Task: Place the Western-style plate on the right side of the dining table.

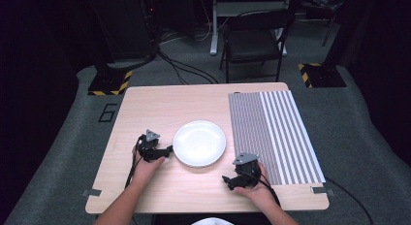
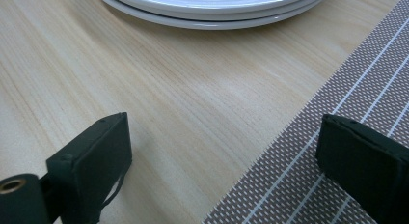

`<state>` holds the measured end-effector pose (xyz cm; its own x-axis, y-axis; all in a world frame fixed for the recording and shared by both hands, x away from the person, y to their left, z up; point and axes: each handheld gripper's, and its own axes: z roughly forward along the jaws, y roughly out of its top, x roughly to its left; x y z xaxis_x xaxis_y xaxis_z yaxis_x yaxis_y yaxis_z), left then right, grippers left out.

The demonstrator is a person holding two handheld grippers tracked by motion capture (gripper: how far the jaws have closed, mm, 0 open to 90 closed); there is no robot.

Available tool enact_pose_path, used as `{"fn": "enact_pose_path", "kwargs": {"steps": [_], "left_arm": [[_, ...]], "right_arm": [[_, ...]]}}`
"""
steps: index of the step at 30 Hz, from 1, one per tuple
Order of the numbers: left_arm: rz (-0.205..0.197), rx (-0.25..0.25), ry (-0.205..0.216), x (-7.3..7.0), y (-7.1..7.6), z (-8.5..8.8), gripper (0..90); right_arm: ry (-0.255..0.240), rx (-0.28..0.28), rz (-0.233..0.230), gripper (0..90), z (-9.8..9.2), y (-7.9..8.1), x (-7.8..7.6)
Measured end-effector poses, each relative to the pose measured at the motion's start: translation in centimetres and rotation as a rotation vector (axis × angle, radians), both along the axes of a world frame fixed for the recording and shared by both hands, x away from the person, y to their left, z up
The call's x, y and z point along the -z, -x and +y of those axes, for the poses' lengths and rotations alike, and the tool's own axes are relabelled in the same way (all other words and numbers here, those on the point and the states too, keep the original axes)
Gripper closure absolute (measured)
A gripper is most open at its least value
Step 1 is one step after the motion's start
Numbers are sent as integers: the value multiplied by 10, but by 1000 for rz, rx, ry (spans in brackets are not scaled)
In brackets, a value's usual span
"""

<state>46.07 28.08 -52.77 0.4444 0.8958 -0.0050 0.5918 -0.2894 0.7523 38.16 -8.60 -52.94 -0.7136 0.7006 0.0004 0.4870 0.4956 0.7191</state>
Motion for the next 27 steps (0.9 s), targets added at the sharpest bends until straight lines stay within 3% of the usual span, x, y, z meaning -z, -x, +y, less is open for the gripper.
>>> {"fn": "enact_pose_path", "kwargs": {"steps": [11, 19, 24, 27], "left_arm": [[0, -1, 0, 0, 0, 0, 247], [0, -3, 0, 0, 0, 0, 250], [-4, -11, 8, 0, 1, 0, 266], [-7, -20, 9, 0, 1, 1, 293]], "right_arm": [[14, -17, -3, 1, 2, -2, 1], [8, 2, 6, 2, 5, -2, 0], [-1, 32, -10, 80, 4, -2, 0], [-15, 52, -29, 187, 3, 0, -1]]}}
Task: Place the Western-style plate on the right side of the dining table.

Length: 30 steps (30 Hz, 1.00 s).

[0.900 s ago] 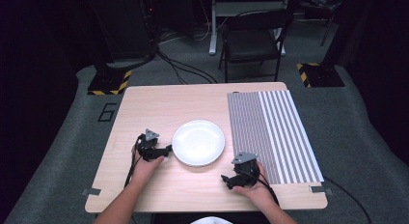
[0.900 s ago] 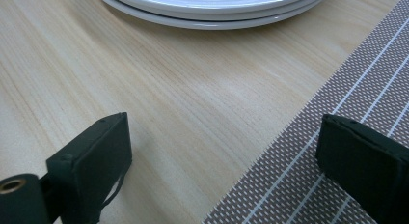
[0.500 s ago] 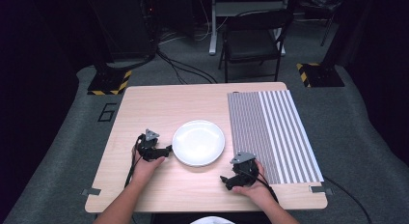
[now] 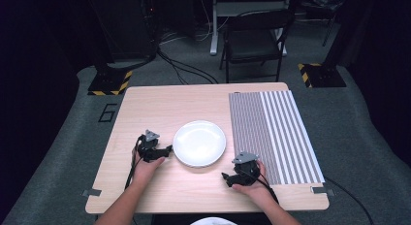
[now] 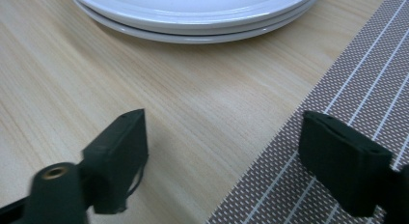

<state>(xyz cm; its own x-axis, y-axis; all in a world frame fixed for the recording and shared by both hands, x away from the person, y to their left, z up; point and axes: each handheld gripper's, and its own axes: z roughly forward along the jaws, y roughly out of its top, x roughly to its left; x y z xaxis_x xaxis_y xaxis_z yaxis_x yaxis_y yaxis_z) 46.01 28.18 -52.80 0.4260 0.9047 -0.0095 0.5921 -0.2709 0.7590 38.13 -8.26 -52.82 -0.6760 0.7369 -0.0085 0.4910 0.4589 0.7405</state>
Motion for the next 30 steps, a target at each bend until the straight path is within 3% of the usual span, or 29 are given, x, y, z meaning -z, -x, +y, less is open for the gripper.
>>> {"fn": "enact_pose_path", "kwargs": {"steps": [8, 12, 24, 30], "left_arm": [[4, -28, 5, -3, 1, 2, 433], [30, -44, 41, -6, 3, 3, 474], [51, -16, 108, -29, 10, -5, 551], [58, 4, 94, -36, 11, -12, 539]], "right_arm": [[-10, 12, -9, 338, 2, 4, -2], [-21, 32, -22, 409, 2, 6, -8], [-31, 83, -21, 442, -2, 7, -23], [-37, 103, -25, 464, -6, 6, -31]]}}
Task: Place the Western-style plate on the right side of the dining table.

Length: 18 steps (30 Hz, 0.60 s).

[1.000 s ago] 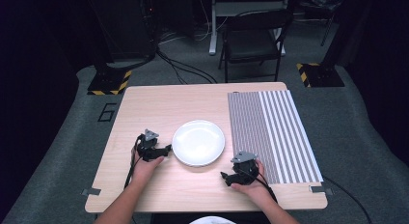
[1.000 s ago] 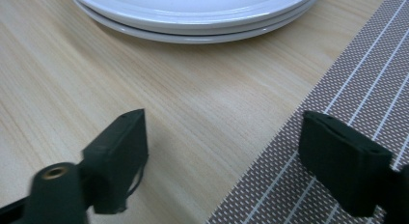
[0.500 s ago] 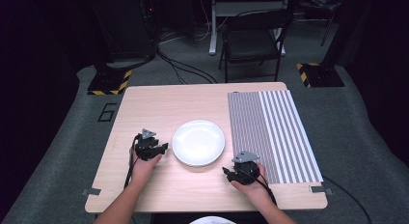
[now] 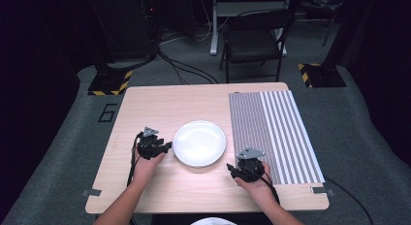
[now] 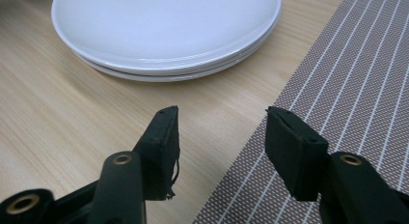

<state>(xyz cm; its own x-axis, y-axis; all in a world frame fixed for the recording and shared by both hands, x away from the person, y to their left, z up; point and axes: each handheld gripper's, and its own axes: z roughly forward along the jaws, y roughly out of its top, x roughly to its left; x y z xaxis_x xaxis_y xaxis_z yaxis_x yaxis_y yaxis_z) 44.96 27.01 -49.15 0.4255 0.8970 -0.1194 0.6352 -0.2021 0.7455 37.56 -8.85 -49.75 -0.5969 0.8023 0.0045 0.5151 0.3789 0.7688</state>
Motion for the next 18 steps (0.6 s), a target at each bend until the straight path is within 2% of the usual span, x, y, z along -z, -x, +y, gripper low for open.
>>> {"fn": "enact_pose_path", "kwargs": {"steps": [3, 6, 12, 18], "left_arm": [[4, 1, 5, -6, -2, -4, 540], [6, -1, 8, -10, -4, -4, 545], [23, -9, 51, -15, -7, -7, 571], [16, -20, 92, -16, -13, -9, 579]], "right_arm": [[-8, 1, 22, 489, -1, -4, -4], [-7, 0, 20, 489, 0, -5, -6], [-12, 14, 13, 486, 0, -9, -10], [-19, 33, 13, 484, -1, -15, -13]]}}
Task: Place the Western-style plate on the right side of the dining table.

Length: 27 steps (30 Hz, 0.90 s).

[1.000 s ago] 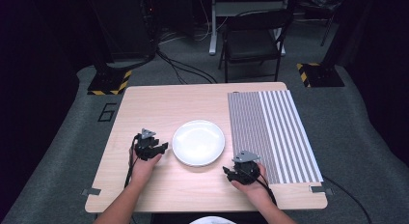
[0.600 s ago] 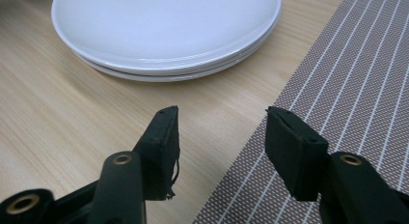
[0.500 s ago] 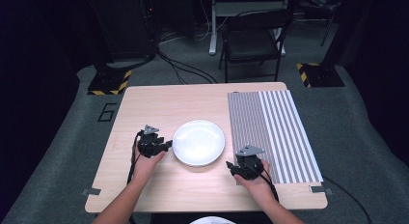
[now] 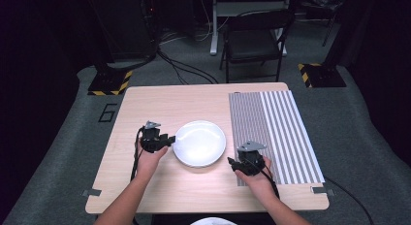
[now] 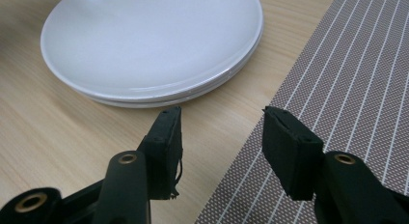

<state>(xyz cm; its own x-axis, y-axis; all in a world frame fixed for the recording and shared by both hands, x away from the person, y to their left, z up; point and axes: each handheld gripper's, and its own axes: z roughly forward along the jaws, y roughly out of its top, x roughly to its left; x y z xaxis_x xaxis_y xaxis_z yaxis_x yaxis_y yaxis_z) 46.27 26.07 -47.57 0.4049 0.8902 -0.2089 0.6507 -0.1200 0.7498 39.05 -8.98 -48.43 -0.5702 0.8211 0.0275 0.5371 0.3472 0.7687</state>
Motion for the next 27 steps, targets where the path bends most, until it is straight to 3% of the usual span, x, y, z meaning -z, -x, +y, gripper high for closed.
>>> {"fn": "enact_pose_path", "kwargs": {"steps": [1, 4, 10, 12, 27], "left_arm": [[16, -15, 18, 2, -2, -1, 579], [21, -20, 15, 4, -4, 0, 588], [3, -9, 39, 5, -4, 1, 594], [1, 2, 22, 6, -3, 1, 594], [37, -19, 57, 13, -10, 5, 607]], "right_arm": [[-9, 8, 4, 481, 0, -2, -1], [-20, 19, 0, 477, -1, -6, -2], [-30, 41, -9, 475, -1, -13, -4], [-35, 53, -12, 474, -1, -16, -4], [-40, 77, -21, 485, 11, -36, -2]]}}
